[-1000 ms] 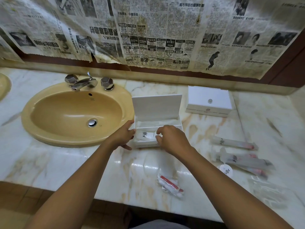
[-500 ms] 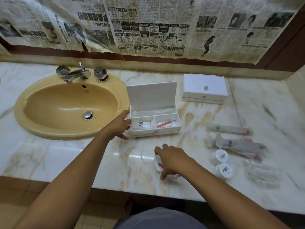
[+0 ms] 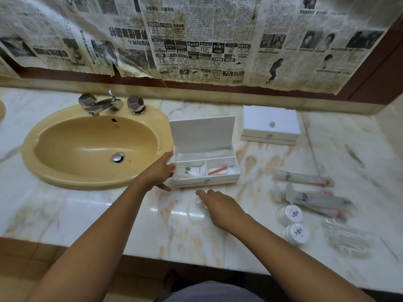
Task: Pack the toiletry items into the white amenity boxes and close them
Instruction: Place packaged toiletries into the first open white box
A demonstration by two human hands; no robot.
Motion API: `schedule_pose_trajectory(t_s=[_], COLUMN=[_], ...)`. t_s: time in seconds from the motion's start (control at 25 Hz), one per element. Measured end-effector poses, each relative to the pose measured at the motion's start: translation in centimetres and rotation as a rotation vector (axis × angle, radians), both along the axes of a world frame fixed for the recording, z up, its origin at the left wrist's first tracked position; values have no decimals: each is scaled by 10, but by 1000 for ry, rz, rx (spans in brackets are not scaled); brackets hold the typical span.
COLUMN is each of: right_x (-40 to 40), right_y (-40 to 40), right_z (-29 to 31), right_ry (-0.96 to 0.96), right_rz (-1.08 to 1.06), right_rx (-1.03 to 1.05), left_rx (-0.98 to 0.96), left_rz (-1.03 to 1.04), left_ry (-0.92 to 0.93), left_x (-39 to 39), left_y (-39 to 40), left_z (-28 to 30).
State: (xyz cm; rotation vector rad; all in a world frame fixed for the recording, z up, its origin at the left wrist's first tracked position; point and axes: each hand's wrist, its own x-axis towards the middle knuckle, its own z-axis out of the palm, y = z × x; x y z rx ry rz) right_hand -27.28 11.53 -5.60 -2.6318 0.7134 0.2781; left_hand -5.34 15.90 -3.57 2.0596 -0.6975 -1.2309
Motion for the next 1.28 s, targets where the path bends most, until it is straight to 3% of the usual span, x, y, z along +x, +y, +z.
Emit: schedule_pose_trajectory(t_s=[0.44, 0.92, 1.08, 1.28], right_x=[11, 34, 31, 31], right_y=[-10, -56, -75, -80], right_z=[16, 49, 52, 37], right_ry=[-50, -481, -351, -121], right_rz=[-74, -240, -283, -310], right_rx=[-29, -194, -261, -159], left_rx=[4, 17, 21, 23], left_rz=[-1, 10, 12, 18], left_ry=[11, 21, 15, 19], left_x=[2, 3, 3, 4], left_y=[0, 0, 0, -1], left_z=[-1, -1, -1, -1])
